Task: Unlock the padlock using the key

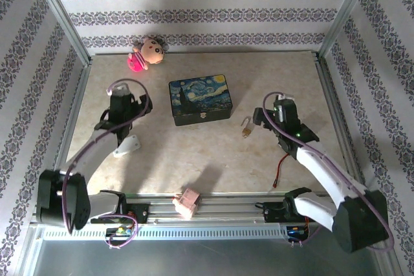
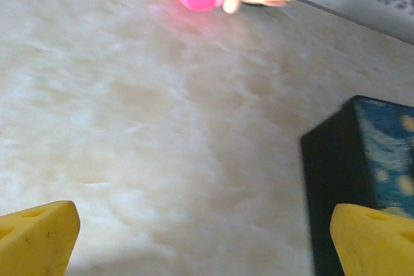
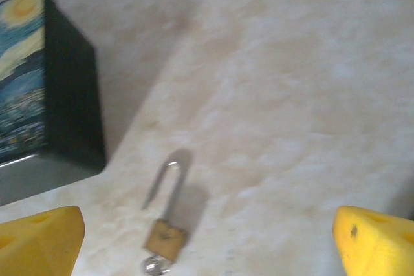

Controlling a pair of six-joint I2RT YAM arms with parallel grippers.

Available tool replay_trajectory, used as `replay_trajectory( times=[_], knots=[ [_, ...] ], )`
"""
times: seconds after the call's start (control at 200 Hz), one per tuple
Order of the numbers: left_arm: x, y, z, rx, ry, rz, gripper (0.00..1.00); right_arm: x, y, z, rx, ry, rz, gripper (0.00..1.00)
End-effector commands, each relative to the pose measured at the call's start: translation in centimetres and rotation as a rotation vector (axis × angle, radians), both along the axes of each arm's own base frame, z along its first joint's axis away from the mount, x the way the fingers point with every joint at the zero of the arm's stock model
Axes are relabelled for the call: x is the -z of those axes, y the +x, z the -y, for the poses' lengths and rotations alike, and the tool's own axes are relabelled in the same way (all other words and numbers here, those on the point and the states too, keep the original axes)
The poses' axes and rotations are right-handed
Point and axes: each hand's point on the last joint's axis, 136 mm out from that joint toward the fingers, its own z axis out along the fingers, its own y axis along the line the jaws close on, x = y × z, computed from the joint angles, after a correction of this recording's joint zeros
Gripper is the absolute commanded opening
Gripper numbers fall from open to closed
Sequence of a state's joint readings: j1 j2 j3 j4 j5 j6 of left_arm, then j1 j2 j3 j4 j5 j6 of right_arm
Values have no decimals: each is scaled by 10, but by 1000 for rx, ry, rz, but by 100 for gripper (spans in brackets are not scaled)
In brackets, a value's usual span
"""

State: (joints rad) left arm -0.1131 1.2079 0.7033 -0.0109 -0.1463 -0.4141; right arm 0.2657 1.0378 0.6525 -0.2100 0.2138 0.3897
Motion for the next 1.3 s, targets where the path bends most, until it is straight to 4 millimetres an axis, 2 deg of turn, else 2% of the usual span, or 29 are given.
replay_trajectory(
  times=[0.0, 0.17, 0.365, 0.385, 0.395, 0.41, 0.555, 0.62, 0.82, 0.865, 0.929, 0.984, 1.019, 1.059, 1.294],
  knots=[
    [-19, -14, -38, -103, 199, 133, 99, -15, 2, 26, 23, -171, 128, 98],
    [-15, -27, -53, -117, 281, 238, 99, -19, 6, 38, 24, -252, 280, 98],
    [1, -21, -56, -67, 306, 299, 99, -19, 19, 53, 56, -188, 380, 98],
    [2, -20, -55, -59, 305, 306, 99, -21, 21, 54, 55, -187, 392, 98],
    [3, -19, -55, -53, 305, 306, 99, -12, 19, 55, 55, -189, 377, 98],
    [4, -18, -54, -46, 304, 313, 99, -8, 19, 56, 54, -192, 374, 98],
    [12, 0, -44, 31, 282, 341, 99, 1, 29, 58, 48, -215, 384, 98],
    [27, 5, -40, 62, 269, 275, 99, 4, 34, 57, 31, -223, 394, 98],
    [61, 12, -26, 151, 257, 317, 99, 17, 48, 54, 1, -232, 408, 98],
    [57, 16, -22, 183, 259, 343, 99, 20, 50, 53, -11, -235, 409, 98],
    [66, 20, -16, 233, 236, 258, 99, 27, 54, 52, -24, -236, 411, 98],
    [67, 30, -6, 302, 226, 253, 99, 32, 58, 51, -33, -231, 414, 98],
    [69, 29, -4, 316, 220, 234, 99, 38, 61, 50, -39, -227, 408, 98],
    [71, 28, -4, 320, 214, 229, 99, 44, 64, 50, -43, -223, 404, 98],
    [69, 29, -8, 296, 222, 237, 99, 49, 70, 61, -15, -161, 375, 98]
  ],
)
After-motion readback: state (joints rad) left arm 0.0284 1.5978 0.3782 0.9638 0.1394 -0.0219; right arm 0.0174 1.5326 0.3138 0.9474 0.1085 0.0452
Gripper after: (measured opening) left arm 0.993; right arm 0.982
